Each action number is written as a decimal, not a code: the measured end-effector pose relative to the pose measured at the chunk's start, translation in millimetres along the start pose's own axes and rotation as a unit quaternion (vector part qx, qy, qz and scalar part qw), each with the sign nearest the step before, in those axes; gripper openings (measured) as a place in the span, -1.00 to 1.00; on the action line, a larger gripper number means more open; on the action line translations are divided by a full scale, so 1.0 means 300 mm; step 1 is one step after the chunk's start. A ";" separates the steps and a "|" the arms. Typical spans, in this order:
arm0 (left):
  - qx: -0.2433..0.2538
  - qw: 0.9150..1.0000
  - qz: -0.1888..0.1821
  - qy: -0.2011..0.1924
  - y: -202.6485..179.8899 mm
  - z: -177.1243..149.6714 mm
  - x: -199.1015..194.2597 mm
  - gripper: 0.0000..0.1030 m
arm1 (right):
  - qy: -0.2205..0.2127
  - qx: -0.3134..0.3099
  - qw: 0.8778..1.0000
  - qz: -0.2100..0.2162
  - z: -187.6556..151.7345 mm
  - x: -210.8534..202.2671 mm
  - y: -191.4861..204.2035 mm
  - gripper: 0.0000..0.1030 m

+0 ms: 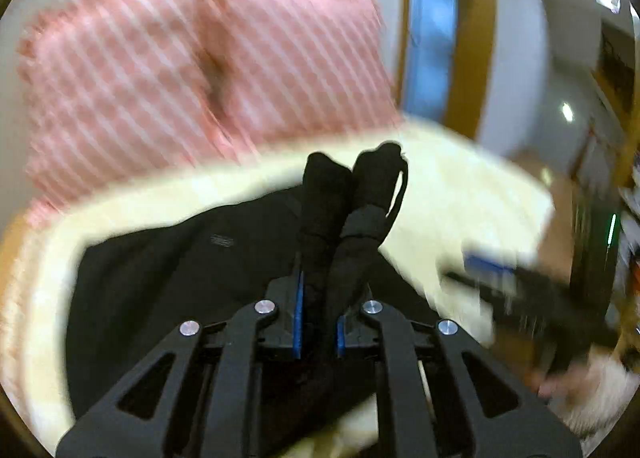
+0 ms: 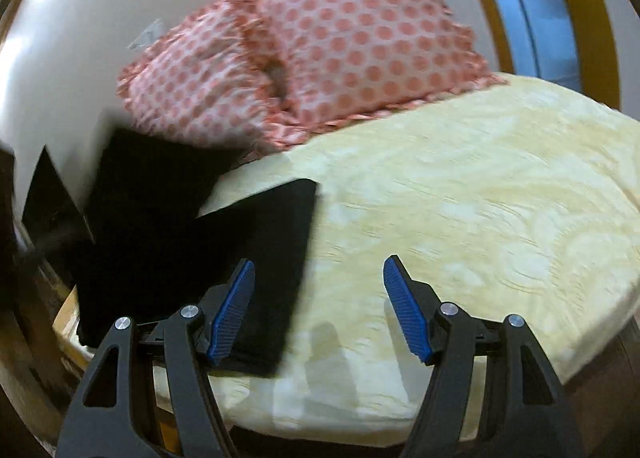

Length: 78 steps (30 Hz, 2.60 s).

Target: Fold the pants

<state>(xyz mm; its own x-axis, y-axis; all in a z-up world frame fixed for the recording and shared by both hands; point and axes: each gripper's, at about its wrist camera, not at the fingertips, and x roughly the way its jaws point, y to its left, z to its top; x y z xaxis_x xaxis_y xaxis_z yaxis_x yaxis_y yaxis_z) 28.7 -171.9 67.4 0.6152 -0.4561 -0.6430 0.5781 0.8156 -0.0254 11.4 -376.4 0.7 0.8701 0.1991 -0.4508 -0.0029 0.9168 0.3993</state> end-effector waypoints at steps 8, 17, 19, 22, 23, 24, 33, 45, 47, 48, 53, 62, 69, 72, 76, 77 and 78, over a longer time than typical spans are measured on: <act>-0.045 0.998 -0.005 -0.036 0.021 0.038 -0.040 -0.80 | 0.003 0.013 1.000 -0.015 -0.007 0.009 -0.047 0.33; 0.047 0.999 -0.016 0.013 -0.159 -0.083 0.068 -0.79 | -0.005 0.015 0.999 -0.048 -0.004 0.000 -0.068 0.33; 0.060 0.998 -0.011 0.001 -0.172 -0.130 0.061 -0.74 | -0.007 0.020 0.998 -0.056 0.007 0.000 -0.079 0.33; 0.045 0.998 -0.040 -0.011 -0.133 -0.126 0.002 -0.50 | -0.018 0.019 0.998 -0.060 0.038 -0.012 -0.072 0.33; 0.029 0.998 -0.057 -0.012 -0.106 -0.125 -0.017 -0.39 | -0.024 0.016 0.998 -0.058 0.051 -0.018 -0.064 0.33; 0.007 0.997 -0.081 -0.017 -0.069 -0.127 -0.045 -0.15 | -0.032 0.011 0.998 -0.055 0.067 -0.027 -0.049 0.33; -0.177 0.976 0.051 -0.117 0.295 -0.165 -0.241 0.83 | -0.004 -0.097 0.993 0.067 0.098 0.041 0.231 0.33; -0.140 0.986 0.085 -0.037 0.345 -0.307 -0.095 0.90 | 0.112 -0.166 0.978 0.055 0.016 0.172 0.314 0.49; -0.140 0.986 0.075 -0.047 0.345 -0.316 -0.093 0.96 | 0.101 -0.134 0.983 0.071 0.069 0.162 0.278 0.51; -0.141 0.986 0.069 -0.053 0.347 -0.323 -0.099 0.96 | 0.095 -0.107 0.987 0.071 0.113 0.169 0.243 0.52; -0.156 0.984 0.023 -0.080 0.384 -0.339 -0.128 0.96 | 0.137 0.006 0.987 0.082 0.221 0.277 0.073 0.52; -0.153 0.984 0.015 -0.089 0.382 -0.345 -0.134 0.96 | 0.185 -0.001 0.978 0.097 0.216 0.386 0.053 0.31; -0.154 0.984 0.017 -0.089 0.379 -0.344 -0.133 0.96 | 0.193 -0.033 0.972 0.130 0.200 0.375 0.077 -0.02; -0.152 0.984 0.019 -0.088 0.376 -0.344 -0.133 0.96 | 0.189 -0.041 0.972 0.134 0.196 0.373 0.081 -0.03; -0.169 0.983 0.012 -0.071 0.395 -0.316 -0.143 0.96 | 0.184 -0.042 0.972 0.139 0.196 0.372 0.078 -0.35; -0.185 0.980 -0.001 -0.069 0.415 -0.303 -0.153 0.96 | 0.180 -0.054 0.972 0.140 0.194 0.363 0.090 -0.42; -0.198 0.978 -0.009 -0.072 0.436 -0.293 -0.165 0.96 | 0.175 -0.067 0.971 0.145 0.194 0.349 0.107 -0.49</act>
<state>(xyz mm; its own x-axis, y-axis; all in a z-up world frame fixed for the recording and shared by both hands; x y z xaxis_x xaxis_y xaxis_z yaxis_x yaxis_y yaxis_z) 26.8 -11.4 28.7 0.6930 -0.4931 -0.5260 0.3538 0.8683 -0.3478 131.1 -346.4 12.7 0.6025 0.5404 -0.5874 -0.3086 0.8364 0.4529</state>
